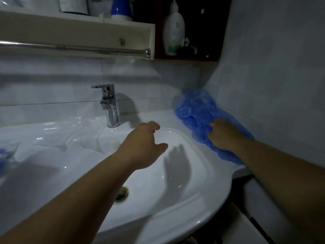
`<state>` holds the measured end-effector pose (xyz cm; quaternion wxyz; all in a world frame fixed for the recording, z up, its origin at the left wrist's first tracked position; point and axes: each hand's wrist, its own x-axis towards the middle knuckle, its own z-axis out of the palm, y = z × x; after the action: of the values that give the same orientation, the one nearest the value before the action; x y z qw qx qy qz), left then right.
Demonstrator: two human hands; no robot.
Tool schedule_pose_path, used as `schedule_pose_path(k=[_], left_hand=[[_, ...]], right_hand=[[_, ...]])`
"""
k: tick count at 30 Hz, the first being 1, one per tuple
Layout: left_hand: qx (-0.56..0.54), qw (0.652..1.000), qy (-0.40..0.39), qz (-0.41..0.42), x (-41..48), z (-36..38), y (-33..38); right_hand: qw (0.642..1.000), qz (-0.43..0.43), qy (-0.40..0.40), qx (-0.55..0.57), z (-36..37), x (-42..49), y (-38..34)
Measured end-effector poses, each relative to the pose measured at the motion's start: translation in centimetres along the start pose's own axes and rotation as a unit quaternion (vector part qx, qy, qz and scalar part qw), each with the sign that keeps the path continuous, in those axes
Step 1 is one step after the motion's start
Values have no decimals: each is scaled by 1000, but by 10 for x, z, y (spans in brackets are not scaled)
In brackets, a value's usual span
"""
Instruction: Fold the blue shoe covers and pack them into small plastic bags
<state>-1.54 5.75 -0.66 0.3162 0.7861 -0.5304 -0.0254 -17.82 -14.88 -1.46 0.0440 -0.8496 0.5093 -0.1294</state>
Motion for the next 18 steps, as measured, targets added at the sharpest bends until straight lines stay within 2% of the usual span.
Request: schedule_pose_path(k=[3,5,9,11,14,16,18], left_hand=[[7,1000,9,14,1,0,-4],[9,1000,18,18,1,-2,-7],[1,999,43,21,-2,-9,-9],[-11,998,52,20,-6,-14,-8],[-42,997,65,15,-15,-23,-3],[-83,994,74,2,-25,-30,1],[-144,986,80,-22,-39,-38,1]], right_hand=[[996,23,-70,-46,-3,4,-5],[995,35,-77,-57,-6,4,-5],[995,90,30,-4,-12,10,4],[987,103,121,35,-18,9,7],[959,43,247,133,-37,-13,1],[939,-16,274,208,-52,-38,-13],[893,-39,246,374,-62,-68,-38]])
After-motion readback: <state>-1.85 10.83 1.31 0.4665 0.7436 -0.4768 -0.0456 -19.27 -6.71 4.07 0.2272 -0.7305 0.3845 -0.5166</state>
